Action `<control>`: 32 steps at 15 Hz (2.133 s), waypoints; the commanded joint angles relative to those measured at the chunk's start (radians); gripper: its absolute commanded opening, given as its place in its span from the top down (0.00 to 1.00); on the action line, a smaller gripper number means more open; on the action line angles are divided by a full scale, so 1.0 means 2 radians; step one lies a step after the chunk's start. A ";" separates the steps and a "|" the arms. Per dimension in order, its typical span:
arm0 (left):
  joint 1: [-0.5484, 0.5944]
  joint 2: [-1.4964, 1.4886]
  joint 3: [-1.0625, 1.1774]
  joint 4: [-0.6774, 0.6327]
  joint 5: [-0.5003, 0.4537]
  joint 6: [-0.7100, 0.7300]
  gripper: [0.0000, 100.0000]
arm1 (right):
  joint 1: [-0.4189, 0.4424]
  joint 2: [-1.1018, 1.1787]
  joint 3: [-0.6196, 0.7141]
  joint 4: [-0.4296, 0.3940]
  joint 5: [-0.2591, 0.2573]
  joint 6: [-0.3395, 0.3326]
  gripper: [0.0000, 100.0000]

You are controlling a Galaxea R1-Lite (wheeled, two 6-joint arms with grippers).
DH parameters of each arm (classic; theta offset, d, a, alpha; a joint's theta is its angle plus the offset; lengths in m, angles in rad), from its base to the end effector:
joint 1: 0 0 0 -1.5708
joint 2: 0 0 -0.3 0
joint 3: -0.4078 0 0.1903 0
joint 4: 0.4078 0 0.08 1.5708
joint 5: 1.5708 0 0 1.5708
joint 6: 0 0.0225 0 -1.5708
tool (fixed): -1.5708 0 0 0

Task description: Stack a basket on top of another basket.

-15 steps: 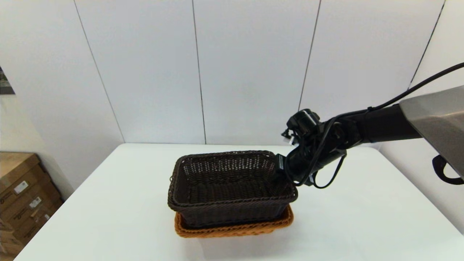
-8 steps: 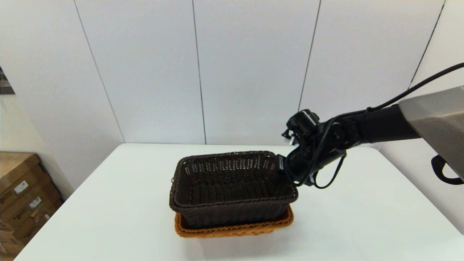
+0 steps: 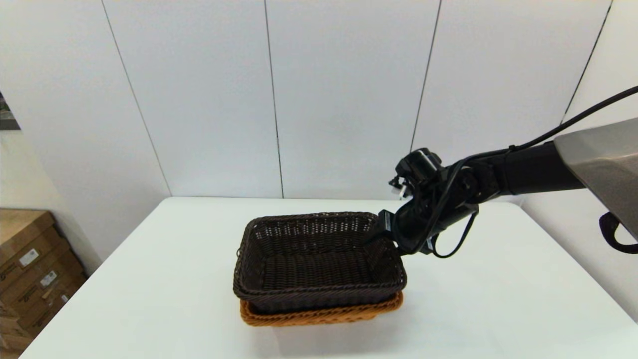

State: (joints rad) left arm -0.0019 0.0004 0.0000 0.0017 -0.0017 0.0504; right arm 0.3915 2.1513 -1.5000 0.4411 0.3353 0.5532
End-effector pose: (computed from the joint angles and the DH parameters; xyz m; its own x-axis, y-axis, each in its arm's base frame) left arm -0.0228 0.0000 0.0753 1.0000 -0.0036 -0.0021 0.0037 0.9987 0.0504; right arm 0.3631 0.1579 0.1151 0.2763 0.4700 -0.8383 0.0054 0.8715 0.4904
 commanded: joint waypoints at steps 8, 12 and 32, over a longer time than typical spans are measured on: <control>0.000 0.000 0.000 0.000 0.000 0.000 0.00 | -0.074 -0.317 0.112 0.008 -0.046 -0.076 0.00; -0.001 0.000 0.000 0.000 0.000 0.000 0.00 | -0.076 -0.477 0.237 0.005 -0.110 -0.140 0.00; 0.000 0.000 0.000 0.000 0.000 0.000 0.00 | -0.197 -1.014 0.596 0.036 -0.181 -0.317 0.00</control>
State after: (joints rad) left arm -0.0023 0.0004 0.0000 0.0017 -0.0017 0.0504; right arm 0.0143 0.2226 -0.3357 0.5085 -0.0253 -0.0806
